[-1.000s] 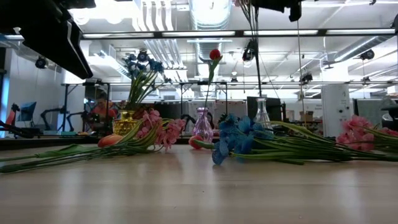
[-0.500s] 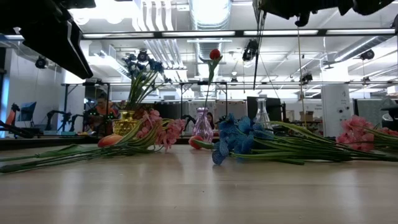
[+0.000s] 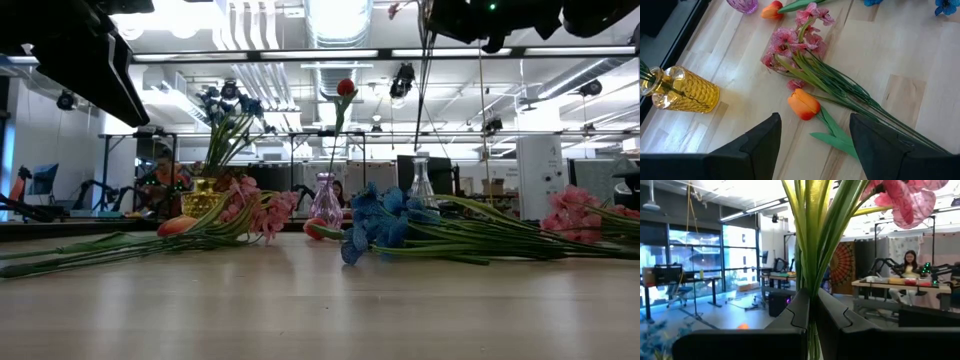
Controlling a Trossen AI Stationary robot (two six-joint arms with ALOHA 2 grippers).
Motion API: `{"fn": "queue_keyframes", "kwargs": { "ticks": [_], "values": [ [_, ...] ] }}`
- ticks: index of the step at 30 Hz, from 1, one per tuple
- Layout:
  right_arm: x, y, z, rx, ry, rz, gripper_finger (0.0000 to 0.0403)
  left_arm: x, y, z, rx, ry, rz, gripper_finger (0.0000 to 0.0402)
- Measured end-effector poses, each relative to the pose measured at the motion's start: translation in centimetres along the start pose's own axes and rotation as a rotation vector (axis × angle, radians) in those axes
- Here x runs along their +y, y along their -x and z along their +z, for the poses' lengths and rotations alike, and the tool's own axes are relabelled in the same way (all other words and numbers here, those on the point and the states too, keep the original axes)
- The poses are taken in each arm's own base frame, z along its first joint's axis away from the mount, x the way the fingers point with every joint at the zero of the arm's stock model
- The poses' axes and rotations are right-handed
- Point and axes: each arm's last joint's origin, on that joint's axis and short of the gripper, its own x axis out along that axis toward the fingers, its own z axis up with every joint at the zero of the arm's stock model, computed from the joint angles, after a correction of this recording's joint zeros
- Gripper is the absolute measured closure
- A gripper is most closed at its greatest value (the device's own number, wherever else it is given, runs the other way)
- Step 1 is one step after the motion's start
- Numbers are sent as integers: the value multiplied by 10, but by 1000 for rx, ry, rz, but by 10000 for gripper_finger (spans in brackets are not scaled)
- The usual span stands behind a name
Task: Sort flowers into vase by color
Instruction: Put the middle pink flowers into the transparent vase
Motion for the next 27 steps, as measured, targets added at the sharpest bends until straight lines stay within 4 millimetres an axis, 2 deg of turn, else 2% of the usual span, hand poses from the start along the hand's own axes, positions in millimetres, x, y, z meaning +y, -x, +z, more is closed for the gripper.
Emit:
{"fn": "queue_keyframes", "kwargs": {
  "ticks": [13,27],
  "values": [
    [5,-8,-16,62,38,-2,390,0,0,0,0,0,1,184],
    [5,-7,-17,77,44,-1,390,0,0,0,1,-10,1,184]
  ]
}}
